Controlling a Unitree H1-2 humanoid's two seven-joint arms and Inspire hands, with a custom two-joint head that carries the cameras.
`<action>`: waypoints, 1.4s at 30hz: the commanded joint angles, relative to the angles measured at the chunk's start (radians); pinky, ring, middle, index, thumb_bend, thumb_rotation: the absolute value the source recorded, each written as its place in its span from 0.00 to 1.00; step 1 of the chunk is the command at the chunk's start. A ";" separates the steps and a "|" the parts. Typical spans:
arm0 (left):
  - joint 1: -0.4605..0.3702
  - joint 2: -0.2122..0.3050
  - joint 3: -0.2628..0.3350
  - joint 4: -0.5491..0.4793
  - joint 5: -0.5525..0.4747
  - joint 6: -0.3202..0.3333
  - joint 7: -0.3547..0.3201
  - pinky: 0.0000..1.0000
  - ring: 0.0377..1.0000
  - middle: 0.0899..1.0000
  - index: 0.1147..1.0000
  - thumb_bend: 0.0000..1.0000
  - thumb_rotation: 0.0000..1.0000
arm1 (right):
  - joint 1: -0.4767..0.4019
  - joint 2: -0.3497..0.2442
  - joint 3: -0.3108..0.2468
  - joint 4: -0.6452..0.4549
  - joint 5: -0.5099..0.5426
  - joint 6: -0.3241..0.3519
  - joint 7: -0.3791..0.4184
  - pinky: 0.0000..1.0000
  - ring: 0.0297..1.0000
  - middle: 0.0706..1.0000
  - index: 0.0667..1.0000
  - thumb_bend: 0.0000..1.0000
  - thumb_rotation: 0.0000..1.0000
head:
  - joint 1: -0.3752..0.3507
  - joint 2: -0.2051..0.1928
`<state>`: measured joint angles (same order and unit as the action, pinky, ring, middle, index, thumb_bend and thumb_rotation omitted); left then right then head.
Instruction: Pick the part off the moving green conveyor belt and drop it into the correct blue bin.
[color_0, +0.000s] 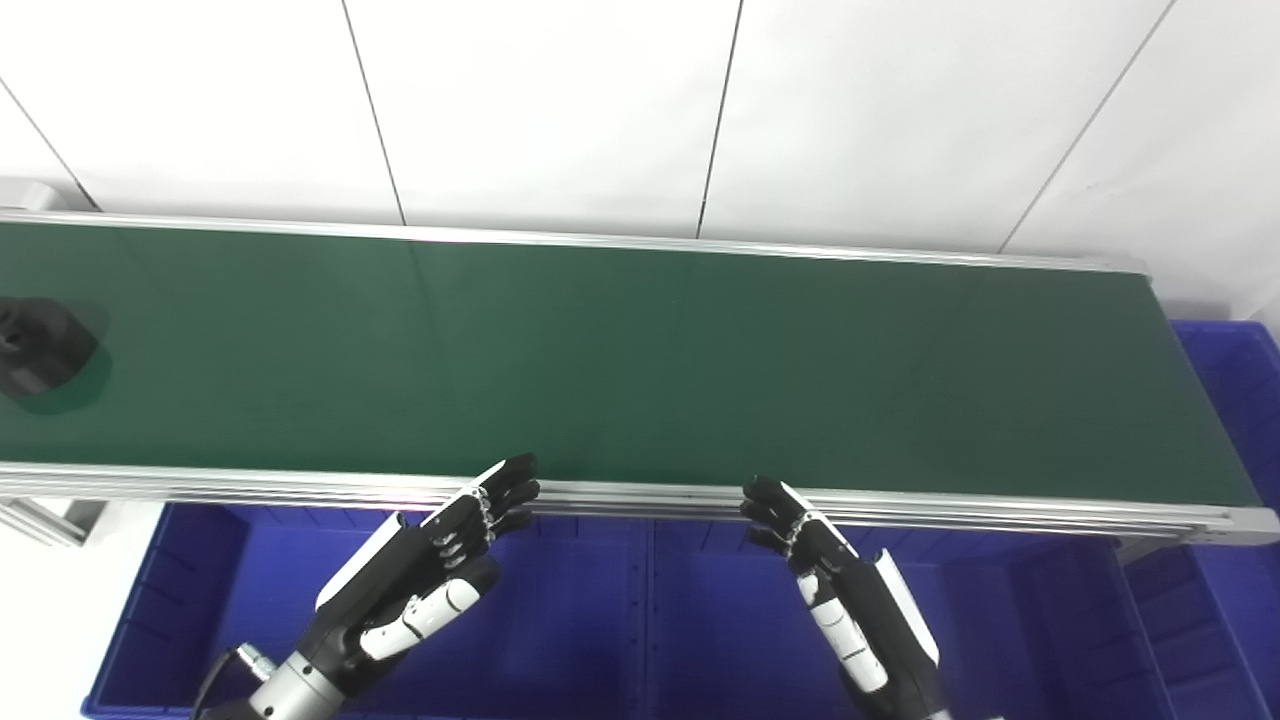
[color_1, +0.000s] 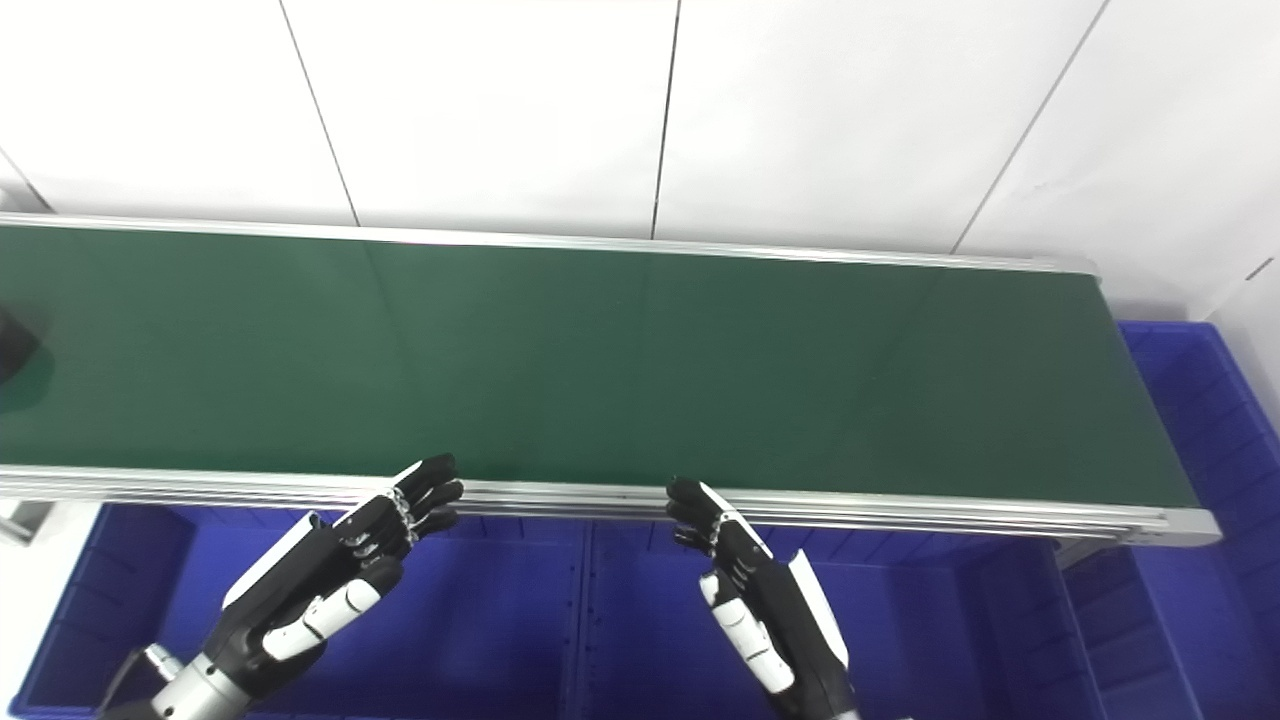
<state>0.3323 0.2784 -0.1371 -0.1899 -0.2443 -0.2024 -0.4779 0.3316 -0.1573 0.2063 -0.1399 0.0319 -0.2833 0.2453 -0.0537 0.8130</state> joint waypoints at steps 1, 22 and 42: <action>-0.012 0.011 0.001 -0.015 -0.014 -0.013 -0.003 0.93 0.97 0.98 0.95 0.25 0.64 | -0.007 0.000 0.000 -0.027 0.014 -0.003 0.005 0.84 0.89 0.90 0.89 0.53 0.89 | -0.001 -0.001; -0.013 0.010 -0.001 -0.014 -0.007 -0.019 -0.004 0.94 0.98 0.99 0.95 0.26 0.65 | -0.007 -0.001 -0.001 -0.031 0.016 -0.003 0.005 0.84 0.89 0.90 0.89 0.52 0.88 | 0.000 0.002; 0.003 -0.009 -0.016 0.013 0.024 -0.050 0.003 0.94 0.97 0.98 0.95 0.28 0.68 | -0.001 -0.027 -0.009 0.023 0.022 -0.079 0.020 0.85 0.90 0.91 0.90 0.52 0.91 | 0.156 -0.082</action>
<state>0.3350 0.2735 -0.1424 -0.1806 -0.2343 -0.2113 -0.4760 0.3292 -0.1653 0.2046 -0.1266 0.0381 -0.2890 0.2517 0.0798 0.7471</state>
